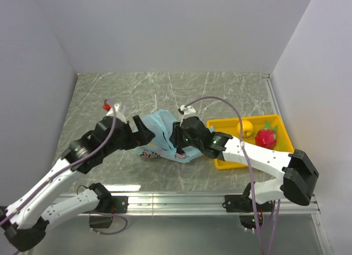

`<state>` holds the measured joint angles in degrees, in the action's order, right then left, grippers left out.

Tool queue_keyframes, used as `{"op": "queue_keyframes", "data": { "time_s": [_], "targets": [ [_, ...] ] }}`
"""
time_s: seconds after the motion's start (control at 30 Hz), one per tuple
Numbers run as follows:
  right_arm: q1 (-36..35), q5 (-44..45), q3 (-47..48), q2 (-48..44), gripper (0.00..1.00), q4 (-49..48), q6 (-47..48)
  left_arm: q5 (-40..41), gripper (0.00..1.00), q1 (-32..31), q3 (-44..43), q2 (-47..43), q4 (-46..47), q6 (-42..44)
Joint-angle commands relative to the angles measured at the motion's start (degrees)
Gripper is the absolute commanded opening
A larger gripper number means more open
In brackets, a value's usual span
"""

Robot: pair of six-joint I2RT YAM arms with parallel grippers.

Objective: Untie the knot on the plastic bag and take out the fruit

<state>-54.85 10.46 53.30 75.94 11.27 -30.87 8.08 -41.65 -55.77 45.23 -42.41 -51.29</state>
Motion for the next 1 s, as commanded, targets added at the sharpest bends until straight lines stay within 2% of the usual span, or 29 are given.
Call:
{"op": "queue_keyframes", "data": {
  "time_s": [0.0,0.17,0.37,0.43,0.5,0.53,0.57,0.6,0.67,0.8,0.97],
  "targets": [
    [-1.13,-3.15,2.25,3.06,0.42,-7.04,1.43,-2.10,0.99,0.16,-1.19,5.56,3.47,4.79],
    [-5.08,-7.55,1.20,6.76,0.43,-13.53,2.31,5.00,0.99,0.16,0.22,14.07,7.60,3.92],
    [-9.22,-13.18,-2.13,8.34,0.43,-22.68,0.03,9.76,0.99,0.16,2.67,21.38,12.00,0.85],
    [-9.75,-13.62,-3.20,8.26,0.43,-23.75,-1.11,11.26,0.93,0.08,6.01,21.83,13.22,-1.00],
    [-9.84,-11.79,-4.60,7.65,0.43,-22.53,-0.95,12.48,0.74,0.16,10.47,21.39,13.58,-2.84],
    [-9.84,-8.04,-5.13,6.16,0.43,-21.82,-0.60,13.10,0.62,0.16,12.07,20.69,14.54,-3.98],
    [-9.84,-6.08,-6.87,5.19,0.43,-20.33,-0.50,13.02,0.36,0.16,15.04,19.03,14.73,-4.60],
    [-9.66,-3.80,-7.76,4.31,0.44,-19.28,-0.59,12.76,0.21,0.16,16.29,17.97,14.90,-5.13],
    [-8.35,2.77,-10.30,2.02,0.45,-15.16,-1.64,11.27,0.00,0.16,19.10,14.73,14.56,-5.58],
    [-3.34,9.39,-15.50,-1.23,0.46,-9.96,-4.45,8.80,0.00,0.16,22.53,8.22,11.93,-5.14],
    [3.16,15.37,-18.58,-4.57,0.49,-2.67,-7.71,5.21,0.00,0.16,22.55,2.06,7.44,-3.03]
  ]
}}
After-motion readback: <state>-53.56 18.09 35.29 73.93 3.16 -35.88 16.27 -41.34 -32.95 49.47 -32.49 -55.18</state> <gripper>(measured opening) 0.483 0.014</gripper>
